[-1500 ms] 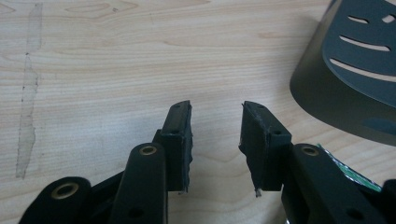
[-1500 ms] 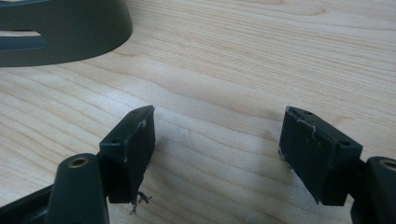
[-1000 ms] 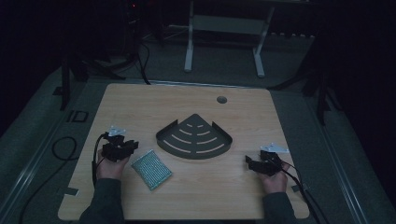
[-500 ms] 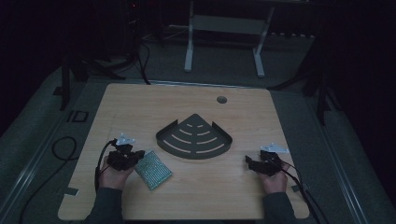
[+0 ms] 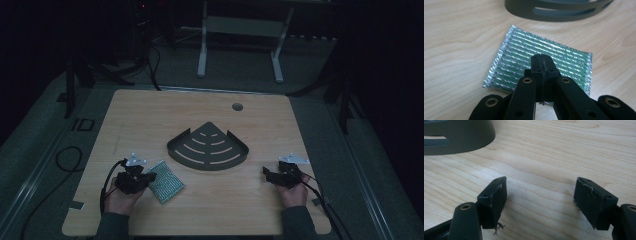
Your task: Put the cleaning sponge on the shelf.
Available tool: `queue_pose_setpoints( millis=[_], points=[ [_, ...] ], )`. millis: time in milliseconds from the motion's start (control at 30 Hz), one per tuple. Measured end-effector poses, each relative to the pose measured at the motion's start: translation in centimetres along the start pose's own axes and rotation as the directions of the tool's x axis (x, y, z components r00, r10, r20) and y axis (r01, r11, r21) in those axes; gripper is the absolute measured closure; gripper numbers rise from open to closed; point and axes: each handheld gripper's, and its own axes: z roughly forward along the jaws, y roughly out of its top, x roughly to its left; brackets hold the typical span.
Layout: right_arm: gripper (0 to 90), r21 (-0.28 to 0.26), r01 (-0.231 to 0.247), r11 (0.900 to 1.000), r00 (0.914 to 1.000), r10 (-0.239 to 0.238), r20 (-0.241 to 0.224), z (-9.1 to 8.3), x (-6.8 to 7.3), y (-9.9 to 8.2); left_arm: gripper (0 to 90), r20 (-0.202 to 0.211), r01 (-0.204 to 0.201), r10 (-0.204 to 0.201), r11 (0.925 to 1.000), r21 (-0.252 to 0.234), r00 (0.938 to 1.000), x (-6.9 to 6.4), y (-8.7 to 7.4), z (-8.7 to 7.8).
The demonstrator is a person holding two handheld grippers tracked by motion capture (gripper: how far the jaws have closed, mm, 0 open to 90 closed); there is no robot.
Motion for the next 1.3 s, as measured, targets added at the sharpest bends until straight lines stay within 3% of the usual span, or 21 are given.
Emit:
queue_pose_setpoints(
  millis=[267,400,567,1300],
  points=[
    [26.2,0.000,-0.001,1.0000,1.0000,0.001,0.000,0.0,0.0,0.0,89.8,0.016,-0.019,0.019,0.9995,0.027,0.9997,-0.9,-0.6,0.4],
    [26.2,0.000,0.000,1.0000,1.0000,0.000,0.000,0.0,0.0,0.0,89.8,0.004,-0.017,0.017,0.9980,0.060,0.9998,-0.6,-0.7,1.1],
    [26.2,0.000,0.000,1.0000,1.0000,0.000,0.000,0.0,0.0,0.0,89.8,-0.005,-0.010,0.011,0.9976,0.068,0.9999,-0.3,-0.7,1.2],
    [26.2,0.000,0.000,1.0000,1.0000,0.000,0.000,0.0,0.0,0.0,89.8,-0.105,0.041,-0.032,0.9959,0.081,0.9939,3.0,0.4,1.2]
  ],
)
